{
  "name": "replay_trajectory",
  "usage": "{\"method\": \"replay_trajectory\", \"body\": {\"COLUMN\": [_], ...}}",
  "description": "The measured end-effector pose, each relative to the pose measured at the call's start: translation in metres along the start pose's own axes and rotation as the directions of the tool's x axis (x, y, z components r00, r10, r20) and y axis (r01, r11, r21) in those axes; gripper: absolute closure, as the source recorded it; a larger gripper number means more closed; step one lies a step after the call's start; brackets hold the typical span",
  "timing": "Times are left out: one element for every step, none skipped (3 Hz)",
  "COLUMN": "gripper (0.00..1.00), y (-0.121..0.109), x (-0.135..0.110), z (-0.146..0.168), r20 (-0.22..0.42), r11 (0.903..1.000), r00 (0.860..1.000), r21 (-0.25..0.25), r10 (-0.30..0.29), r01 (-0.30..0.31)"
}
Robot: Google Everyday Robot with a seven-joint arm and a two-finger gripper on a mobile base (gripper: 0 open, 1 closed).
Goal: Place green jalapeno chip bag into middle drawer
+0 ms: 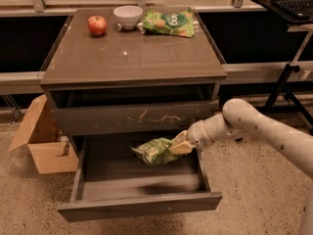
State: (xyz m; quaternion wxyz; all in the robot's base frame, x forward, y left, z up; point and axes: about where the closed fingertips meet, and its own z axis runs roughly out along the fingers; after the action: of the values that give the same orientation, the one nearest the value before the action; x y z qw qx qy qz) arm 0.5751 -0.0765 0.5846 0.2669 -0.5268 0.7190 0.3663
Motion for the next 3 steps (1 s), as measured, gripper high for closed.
{"method": "replay_trajectory", "body": {"gripper": [1.00, 1.00, 1.00], "y": [-0.002, -0.011, -0.024], "x": [0.011, 0.029, 0.045], "z": [0.014, 0.038, 0.062], "r20": [0.001, 0.017, 0.040], "r11": [0.9999, 0.9998, 0.9997], "r00": [1.000, 1.000, 0.999], "r21": [-0.010, -0.018, 0.000], "r10": [0.007, 0.009, 0.024], "r01": [-0.007, -0.008, -0.024]}}
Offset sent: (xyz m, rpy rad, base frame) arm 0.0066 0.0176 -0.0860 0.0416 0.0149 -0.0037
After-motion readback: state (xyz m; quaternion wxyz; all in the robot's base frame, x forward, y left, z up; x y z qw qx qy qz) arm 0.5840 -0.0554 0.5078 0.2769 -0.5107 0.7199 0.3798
